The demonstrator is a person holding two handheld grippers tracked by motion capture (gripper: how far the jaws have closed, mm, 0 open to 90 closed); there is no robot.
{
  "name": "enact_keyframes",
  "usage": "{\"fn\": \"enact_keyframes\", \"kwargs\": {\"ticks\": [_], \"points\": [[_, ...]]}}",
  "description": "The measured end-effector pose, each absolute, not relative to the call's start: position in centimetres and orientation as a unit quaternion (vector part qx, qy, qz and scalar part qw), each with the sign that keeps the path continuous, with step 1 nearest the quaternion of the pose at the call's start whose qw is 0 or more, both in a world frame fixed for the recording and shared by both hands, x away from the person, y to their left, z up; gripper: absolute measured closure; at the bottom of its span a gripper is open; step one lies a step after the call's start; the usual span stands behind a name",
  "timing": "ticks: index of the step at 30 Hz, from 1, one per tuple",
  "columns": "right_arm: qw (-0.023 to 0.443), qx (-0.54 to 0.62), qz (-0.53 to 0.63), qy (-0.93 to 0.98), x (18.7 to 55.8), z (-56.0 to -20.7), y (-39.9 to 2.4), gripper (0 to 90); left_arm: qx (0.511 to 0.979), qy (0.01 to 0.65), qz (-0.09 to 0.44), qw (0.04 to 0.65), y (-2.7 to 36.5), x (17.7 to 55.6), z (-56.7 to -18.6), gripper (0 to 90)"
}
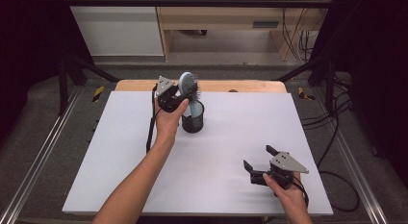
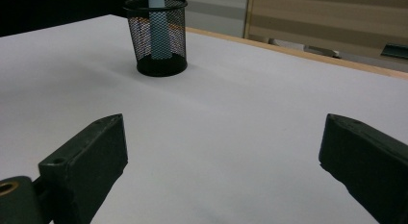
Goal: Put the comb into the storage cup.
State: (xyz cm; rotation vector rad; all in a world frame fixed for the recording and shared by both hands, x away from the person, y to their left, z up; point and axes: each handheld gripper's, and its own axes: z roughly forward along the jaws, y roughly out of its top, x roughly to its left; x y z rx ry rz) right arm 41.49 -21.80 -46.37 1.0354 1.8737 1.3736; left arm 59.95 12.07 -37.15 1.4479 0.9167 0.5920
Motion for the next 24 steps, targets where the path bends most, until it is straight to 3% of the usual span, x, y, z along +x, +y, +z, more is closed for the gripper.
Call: {"fn": "enact_keyframes", "kwargs": {"ticks": [24], "points": [[0.294, 0.388, 0.513, 0.707, 41.6, -46.5, -21.7, 3.3, 0.629, 0.404, 0.252, 0.615, 12.3, 60.1, -38.3, 50.1]]}}
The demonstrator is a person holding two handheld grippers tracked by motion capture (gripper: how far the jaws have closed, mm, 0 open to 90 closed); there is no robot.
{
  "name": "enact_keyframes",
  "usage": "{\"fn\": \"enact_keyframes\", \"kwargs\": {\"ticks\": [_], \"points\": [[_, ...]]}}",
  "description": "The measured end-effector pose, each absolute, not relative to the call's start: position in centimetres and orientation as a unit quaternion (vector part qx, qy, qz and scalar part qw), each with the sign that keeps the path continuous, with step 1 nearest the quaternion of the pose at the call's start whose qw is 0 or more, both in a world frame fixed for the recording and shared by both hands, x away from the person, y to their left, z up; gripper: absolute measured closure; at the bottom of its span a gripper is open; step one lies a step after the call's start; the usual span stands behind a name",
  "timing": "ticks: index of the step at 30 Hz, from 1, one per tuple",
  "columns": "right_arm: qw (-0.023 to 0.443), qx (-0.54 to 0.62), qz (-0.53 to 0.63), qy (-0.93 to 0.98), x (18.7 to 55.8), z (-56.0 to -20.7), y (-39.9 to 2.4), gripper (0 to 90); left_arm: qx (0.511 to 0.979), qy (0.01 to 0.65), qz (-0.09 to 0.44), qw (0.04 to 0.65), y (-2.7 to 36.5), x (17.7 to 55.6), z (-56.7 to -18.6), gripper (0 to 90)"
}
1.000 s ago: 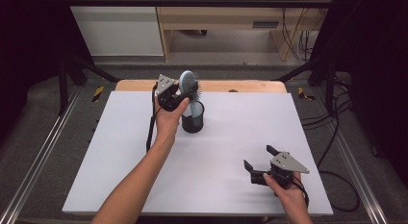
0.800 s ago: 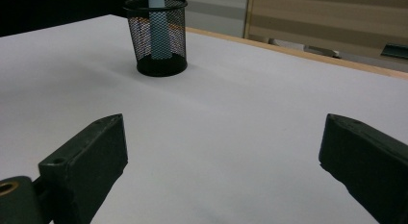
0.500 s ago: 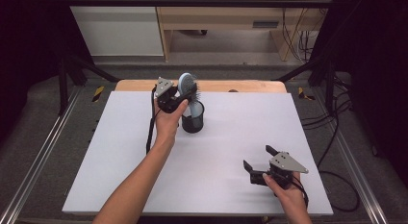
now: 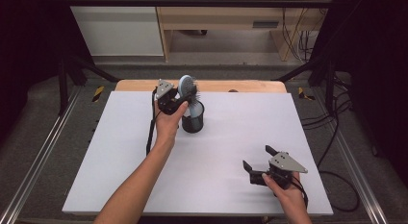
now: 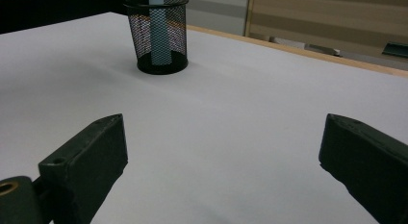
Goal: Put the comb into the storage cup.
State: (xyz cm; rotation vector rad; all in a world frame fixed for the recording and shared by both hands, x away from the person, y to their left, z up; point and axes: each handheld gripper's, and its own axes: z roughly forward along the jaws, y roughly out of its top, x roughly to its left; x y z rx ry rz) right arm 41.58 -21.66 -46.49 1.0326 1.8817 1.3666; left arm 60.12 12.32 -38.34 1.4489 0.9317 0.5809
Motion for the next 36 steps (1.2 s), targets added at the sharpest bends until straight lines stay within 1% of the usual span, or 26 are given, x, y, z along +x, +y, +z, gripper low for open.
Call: {"fn": "enact_keyframes", "kwargs": {"ticks": [10, 36], "points": [[0.294, 0.387, 0.513, 0.708, 41.6, -46.5, -21.6, 3.3, 0.628, 0.407, 0.25, 0.614, 12.5, 60.2, -38.3, 49.4], [0.295, 0.383, 0.51, 0.711, 41.6, -46.6, -21.5, 3.3, 0.611, 0.44, 0.232, 0.615, 14.9, 60.7, -38.8, 45.7]]}}
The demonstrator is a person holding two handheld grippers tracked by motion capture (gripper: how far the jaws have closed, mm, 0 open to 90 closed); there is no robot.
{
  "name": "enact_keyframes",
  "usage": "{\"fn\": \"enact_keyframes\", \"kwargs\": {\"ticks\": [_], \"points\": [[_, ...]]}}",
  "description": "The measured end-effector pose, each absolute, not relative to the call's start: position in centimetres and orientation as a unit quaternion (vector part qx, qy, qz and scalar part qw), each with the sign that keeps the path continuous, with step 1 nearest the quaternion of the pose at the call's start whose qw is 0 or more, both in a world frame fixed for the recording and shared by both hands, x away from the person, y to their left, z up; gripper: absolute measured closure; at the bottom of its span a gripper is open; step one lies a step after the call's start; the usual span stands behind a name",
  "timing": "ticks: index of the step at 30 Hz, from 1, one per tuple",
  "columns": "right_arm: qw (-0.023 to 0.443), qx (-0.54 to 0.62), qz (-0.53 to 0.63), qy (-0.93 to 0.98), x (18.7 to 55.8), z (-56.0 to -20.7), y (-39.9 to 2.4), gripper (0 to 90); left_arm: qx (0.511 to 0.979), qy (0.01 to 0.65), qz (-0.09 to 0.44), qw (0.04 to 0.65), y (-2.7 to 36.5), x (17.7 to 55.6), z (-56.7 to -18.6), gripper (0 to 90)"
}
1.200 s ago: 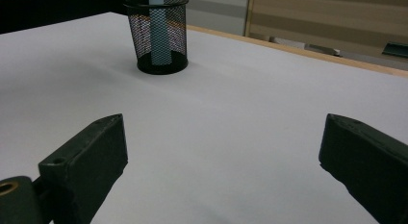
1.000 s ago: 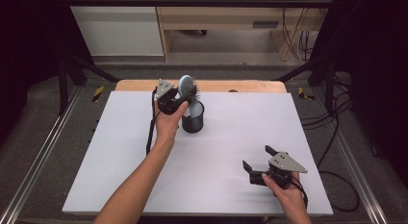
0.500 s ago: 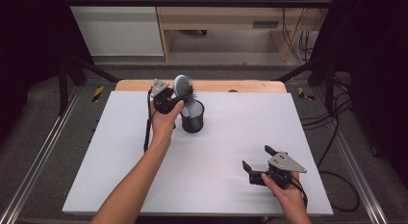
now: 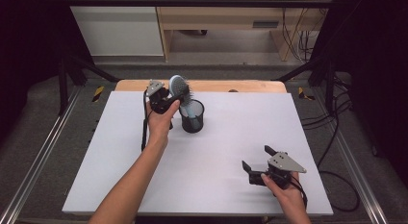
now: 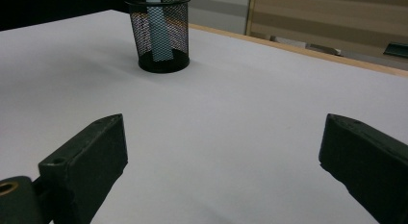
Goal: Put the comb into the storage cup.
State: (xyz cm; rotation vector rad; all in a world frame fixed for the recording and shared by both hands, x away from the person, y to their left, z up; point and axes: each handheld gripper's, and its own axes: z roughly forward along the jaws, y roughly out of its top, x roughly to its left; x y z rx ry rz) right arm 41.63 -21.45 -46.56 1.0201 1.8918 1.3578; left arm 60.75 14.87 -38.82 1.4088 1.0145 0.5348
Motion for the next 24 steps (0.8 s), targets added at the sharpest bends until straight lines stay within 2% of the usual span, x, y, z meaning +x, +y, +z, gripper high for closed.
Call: {"fn": "enact_keyframes", "kwargs": {"ticks": [24], "points": [[0.293, 0.384, 0.51, 0.712, 41.7, -46.6, -21.3, 3.2, 0.612, 0.452, 0.239, 0.603, 16.0, 60.9, -39.2, 40.7]]}}
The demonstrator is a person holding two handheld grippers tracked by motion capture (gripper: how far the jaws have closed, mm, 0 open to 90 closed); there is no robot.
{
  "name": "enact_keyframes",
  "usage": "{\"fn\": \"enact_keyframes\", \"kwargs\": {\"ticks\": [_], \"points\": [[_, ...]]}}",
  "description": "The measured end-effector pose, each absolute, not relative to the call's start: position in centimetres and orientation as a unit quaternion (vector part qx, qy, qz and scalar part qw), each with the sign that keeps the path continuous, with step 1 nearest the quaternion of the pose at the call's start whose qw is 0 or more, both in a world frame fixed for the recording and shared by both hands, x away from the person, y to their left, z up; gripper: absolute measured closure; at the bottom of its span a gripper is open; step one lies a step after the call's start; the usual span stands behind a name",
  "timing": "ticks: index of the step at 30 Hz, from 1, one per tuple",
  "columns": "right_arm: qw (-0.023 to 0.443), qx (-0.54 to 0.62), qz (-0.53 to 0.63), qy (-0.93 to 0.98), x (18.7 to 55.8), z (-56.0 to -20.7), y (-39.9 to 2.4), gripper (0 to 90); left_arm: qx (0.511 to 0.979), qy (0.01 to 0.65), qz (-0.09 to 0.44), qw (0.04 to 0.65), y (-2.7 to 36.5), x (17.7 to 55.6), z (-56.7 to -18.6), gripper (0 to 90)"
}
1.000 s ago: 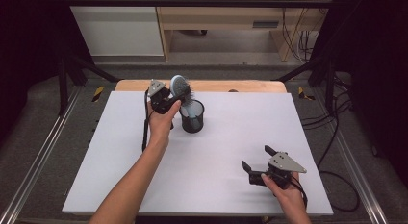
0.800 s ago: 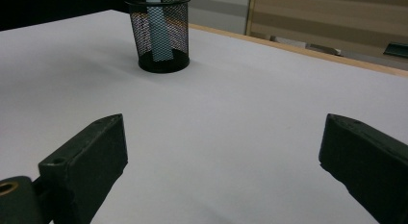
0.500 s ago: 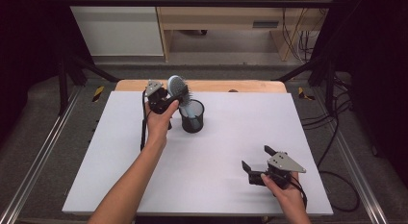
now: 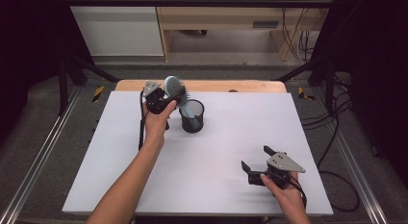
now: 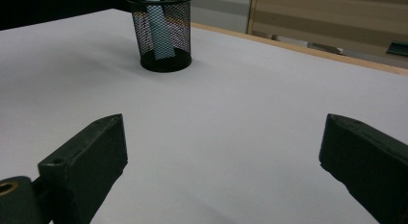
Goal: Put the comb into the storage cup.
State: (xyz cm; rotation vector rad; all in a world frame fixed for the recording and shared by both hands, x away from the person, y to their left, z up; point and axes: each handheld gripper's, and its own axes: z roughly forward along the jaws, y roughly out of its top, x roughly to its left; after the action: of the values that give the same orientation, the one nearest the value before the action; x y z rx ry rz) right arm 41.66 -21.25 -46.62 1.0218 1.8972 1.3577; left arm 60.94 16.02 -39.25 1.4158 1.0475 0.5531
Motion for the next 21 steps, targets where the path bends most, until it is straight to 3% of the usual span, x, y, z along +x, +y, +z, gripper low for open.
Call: {"fn": "enact_keyframes", "kwargs": {"ticks": [21], "points": [[0.291, 0.382, 0.51, 0.714, 41.65, -46.65, -21.19, 3.1, 0.61, 0.455, 0.244, 0.601, 16.75, 61.0, -39.45, 38.6]]}}
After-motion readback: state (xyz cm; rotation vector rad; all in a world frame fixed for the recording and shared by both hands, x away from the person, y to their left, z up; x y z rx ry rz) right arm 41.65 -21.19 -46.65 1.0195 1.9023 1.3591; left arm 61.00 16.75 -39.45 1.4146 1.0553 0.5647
